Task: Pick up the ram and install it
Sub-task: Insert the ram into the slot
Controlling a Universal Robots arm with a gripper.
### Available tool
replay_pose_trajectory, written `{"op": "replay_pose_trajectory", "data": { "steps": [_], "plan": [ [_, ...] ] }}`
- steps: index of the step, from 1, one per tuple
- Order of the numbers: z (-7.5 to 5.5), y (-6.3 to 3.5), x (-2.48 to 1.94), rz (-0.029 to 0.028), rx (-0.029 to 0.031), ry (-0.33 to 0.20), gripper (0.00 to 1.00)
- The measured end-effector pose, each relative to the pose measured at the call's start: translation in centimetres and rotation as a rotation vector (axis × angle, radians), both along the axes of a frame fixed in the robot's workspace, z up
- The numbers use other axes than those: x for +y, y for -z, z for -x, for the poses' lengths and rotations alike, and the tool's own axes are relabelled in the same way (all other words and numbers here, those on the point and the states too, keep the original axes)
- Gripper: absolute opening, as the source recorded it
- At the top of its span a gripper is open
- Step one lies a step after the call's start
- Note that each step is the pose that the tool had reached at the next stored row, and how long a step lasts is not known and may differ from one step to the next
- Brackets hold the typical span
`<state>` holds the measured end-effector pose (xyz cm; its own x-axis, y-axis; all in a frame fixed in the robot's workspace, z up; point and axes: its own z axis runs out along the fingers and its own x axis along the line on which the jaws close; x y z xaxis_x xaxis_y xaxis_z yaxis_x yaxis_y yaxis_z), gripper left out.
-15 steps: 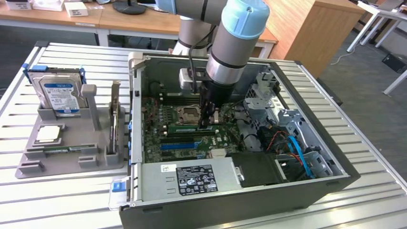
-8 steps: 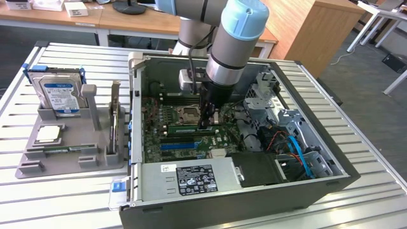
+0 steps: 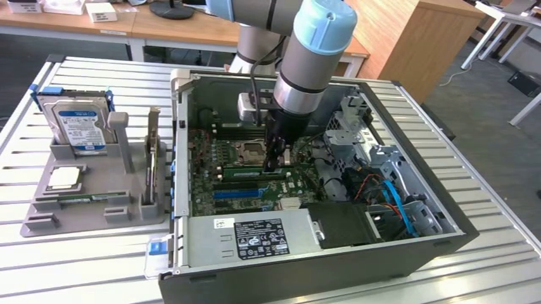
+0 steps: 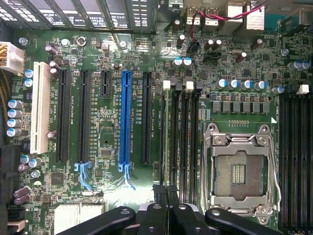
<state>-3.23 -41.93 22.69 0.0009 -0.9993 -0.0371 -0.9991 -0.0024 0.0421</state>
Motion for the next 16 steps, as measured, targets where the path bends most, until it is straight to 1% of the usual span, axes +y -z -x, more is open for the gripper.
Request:
{"op": "replay_pose_trajectory", "data": {
  "steps": [4, 5, 6, 7, 8, 9, 12, 16],
  "plan": [
    [0.00, 0.00, 0.00, -0.0001, 0.0000, 0.000, 0.13],
    [0.00, 0.00, 0.00, 0.0000, 0.0000, 0.000, 0.18],
    [0.00, 0.00, 0.00, 0.0000, 0.0000, 0.000, 0.18],
    [0.00, 0.00, 0.00, 0.0000, 0.0000, 0.000, 0.24],
    [0.00, 0.00, 0.00, 0.0000, 0.0000, 0.000, 0.24],
    [0.00, 0.00, 0.00, 0.0000, 0.0000, 0.000, 0.31],
    [0.00, -0.07, 0.00, 0.0000, 0.0000, 0.000, 0.31],
    [0.00, -0.77, 0.00, 0.0000, 0.0000, 0.000, 0.31]
  ]
}}
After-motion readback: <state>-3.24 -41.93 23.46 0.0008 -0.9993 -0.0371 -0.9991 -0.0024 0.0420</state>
